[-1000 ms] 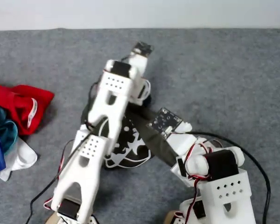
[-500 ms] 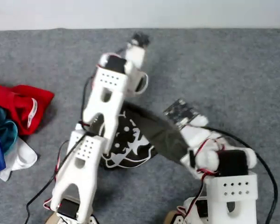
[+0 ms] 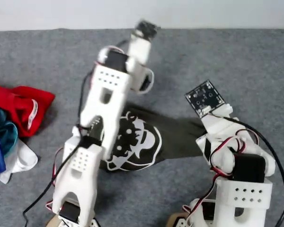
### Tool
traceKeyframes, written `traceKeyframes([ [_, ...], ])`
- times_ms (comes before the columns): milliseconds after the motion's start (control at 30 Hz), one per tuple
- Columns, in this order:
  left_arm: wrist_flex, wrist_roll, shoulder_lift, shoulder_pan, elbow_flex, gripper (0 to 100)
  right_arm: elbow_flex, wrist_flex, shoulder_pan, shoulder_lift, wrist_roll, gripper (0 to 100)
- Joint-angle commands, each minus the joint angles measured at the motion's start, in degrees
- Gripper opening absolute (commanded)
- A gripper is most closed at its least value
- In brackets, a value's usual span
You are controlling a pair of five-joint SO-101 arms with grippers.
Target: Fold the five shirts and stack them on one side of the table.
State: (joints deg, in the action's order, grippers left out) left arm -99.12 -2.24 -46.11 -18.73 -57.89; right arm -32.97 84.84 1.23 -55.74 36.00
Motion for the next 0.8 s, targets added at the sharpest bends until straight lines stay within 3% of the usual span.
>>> traceKeyframes([
  [0, -1.3, 0.3, -2.6, -1.6, 0.3, 24, 1.8, 2.2, -0.7, -0.5, 0.2, 1.0],
  [300, -1.5, 2.5, -11.7, -4.8, 5.1, 23, 1.7, 4.9, -4.0, -0.5, 0.1, 1.0],
  [367, -1.5, 3.3, -11.3, -4.9, 5.5, 18, 1.7, 4.9, -4.0, -0.5, 0.1, 1.0],
  [467, -1.5, 3.4, -9.2, -4.3, 3.6, 1, 1.7, 4.9, -3.9, -0.7, 0.1, 1.0],
  [767, -1.3, 3.1, 8.0, -0.4, 0.2, 0, 2.0, -2.9, -1.6, -0.7, 0.1, 1.0],
])
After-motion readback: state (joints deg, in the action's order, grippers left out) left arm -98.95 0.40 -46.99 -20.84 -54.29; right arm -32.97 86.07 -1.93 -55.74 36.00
